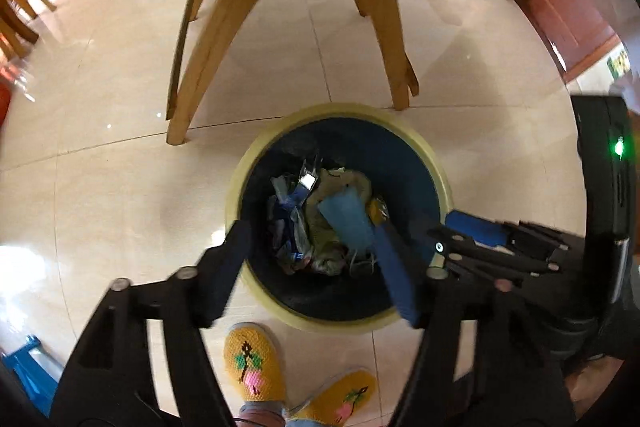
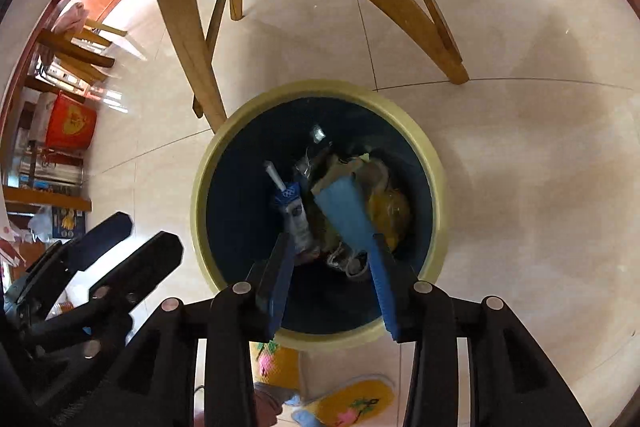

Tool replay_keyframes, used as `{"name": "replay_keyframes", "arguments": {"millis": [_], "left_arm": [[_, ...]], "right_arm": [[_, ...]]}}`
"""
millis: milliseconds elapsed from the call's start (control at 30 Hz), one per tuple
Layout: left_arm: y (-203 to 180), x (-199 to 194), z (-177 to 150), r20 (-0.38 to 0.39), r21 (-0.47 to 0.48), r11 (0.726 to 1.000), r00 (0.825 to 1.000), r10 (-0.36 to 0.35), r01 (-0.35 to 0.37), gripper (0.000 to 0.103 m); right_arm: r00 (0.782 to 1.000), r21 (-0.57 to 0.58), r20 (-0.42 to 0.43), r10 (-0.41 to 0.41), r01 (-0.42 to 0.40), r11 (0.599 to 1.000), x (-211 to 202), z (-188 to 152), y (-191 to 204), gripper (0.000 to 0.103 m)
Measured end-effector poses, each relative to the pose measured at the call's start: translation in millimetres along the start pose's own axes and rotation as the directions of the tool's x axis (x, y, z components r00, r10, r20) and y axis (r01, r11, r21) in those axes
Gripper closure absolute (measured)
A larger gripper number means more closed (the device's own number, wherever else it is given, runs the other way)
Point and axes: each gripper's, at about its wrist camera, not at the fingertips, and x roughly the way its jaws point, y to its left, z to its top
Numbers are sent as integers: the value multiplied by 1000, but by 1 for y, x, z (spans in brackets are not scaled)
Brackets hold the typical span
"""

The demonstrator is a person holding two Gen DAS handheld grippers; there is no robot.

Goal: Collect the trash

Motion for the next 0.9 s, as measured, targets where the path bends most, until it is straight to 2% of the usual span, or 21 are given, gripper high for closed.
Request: {"name": "replay_keyframes", "arguments": {"millis": [133,200,333,533,600,700,900], "left_arm": [[6,-16,5,21,-12,1000,1000,24,-23,33],[6,-28,10,26,-17,1000,999,26,-26,33],[-6,-82,17,59,-14,999,998,36,-35,33],[-19,-158,28,70,-25,999,997,42,-40,33],[-24,-186,32,77,-19,998,995,64,-63,33],[-31,-235,40,103,-17,996,990,93,-92,33],[-38,-330,59,147,-58,993,982,114,-107,33]], "right_arm": [[1000,-26,31,-5,6,1000,-9,11,11,64],[999,-31,47,3,-1,1000,-28,7,17,64],[996,-22,82,17,-16,1000,-72,6,28,63],[990,-16,138,21,-19,1000,-156,4,42,61],[988,-13,150,20,-18,1000,-187,4,47,60],[985,-10,170,25,-23,1000,-239,4,57,57],[972,-54,232,22,-9,998,-348,11,81,50]]}}
